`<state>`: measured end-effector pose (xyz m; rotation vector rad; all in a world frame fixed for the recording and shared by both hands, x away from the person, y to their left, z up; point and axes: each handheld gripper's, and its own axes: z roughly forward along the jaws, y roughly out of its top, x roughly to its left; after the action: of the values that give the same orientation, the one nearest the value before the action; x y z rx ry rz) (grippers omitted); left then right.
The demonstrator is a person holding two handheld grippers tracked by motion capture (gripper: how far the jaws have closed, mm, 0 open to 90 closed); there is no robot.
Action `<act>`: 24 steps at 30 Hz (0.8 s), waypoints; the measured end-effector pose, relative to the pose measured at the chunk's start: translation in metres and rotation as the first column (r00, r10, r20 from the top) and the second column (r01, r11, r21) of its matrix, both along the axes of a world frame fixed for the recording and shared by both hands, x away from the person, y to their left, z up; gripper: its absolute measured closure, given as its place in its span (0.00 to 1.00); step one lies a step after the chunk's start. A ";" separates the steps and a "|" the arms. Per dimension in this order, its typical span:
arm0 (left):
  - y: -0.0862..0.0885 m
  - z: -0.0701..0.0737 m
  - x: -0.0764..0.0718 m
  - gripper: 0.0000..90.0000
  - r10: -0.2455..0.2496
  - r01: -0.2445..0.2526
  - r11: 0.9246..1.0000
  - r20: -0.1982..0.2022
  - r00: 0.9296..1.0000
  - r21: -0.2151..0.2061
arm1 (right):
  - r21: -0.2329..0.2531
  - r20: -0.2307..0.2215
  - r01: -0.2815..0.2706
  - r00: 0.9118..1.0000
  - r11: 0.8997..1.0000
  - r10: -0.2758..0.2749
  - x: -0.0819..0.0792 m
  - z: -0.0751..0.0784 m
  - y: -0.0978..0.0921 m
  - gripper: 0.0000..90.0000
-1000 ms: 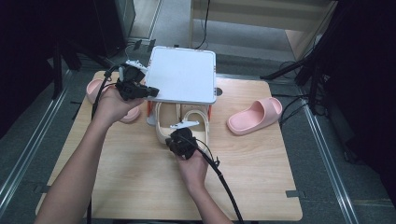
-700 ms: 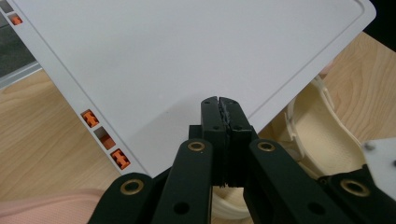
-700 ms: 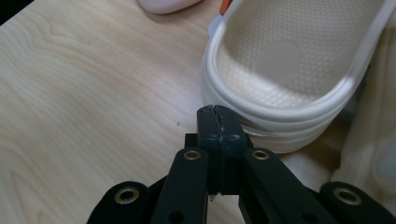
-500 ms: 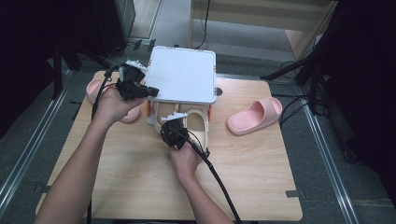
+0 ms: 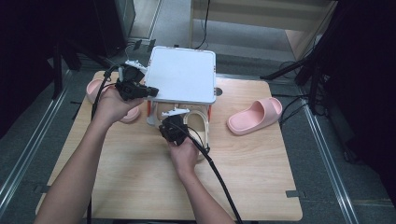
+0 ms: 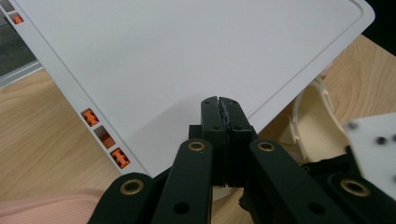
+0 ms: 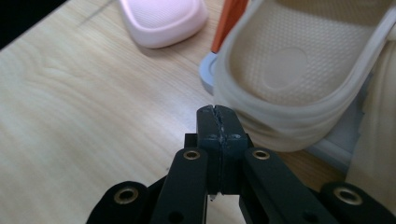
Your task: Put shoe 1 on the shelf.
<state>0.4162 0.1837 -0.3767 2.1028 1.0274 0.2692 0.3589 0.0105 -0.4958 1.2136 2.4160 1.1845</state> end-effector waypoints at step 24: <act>0.001 -0.001 0.000 1.00 0.015 -0.015 1.000 -0.010 1.000 -0.016 | 0.092 -0.022 -0.069 0.997 0.993 0.071 -0.077 0.015 -0.096 1.00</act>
<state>0.4161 0.1847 -0.3772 2.0847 1.0481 0.2568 0.2814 -0.0858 -0.4813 1.1851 2.4666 1.3199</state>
